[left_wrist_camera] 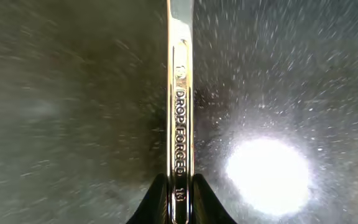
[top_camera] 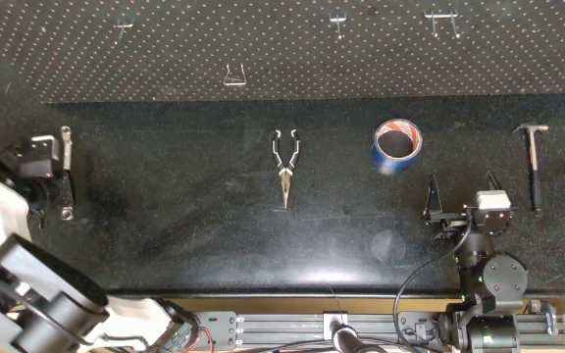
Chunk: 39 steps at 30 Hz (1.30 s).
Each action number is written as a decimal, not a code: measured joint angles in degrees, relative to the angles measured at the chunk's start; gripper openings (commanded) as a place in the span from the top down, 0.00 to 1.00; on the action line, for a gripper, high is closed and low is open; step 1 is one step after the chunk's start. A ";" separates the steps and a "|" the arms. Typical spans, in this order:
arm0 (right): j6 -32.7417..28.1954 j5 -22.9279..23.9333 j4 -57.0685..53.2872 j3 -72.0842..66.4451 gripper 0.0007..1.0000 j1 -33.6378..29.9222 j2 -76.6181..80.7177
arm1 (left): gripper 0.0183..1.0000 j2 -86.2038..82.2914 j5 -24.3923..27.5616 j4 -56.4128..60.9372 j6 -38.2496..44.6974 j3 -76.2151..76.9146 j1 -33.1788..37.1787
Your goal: Place Tools Onto Pegboard
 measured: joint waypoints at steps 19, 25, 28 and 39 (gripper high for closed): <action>0.00 0.00 0.02 -0.02 0.06 0.00 0.00 | 0.99 -46.86 -7.96 4.46 -27.30 -0.61 -29.75; 0.00 0.00 0.00 -0.02 0.06 0.00 0.00 | 0.99 -48.92 -8.28 10.84 -28.48 -15.12 -29.75; 0.00 0.00 0.00 -0.02 0.06 0.00 0.00 | 0.99 -46.47 -3.69 14.43 -26.53 -17.46 -29.75; 0.00 0.00 0.00 -0.02 0.06 0.00 0.00 | 0.99 -38.69 1.16 20.04 -21.84 -17.66 -29.75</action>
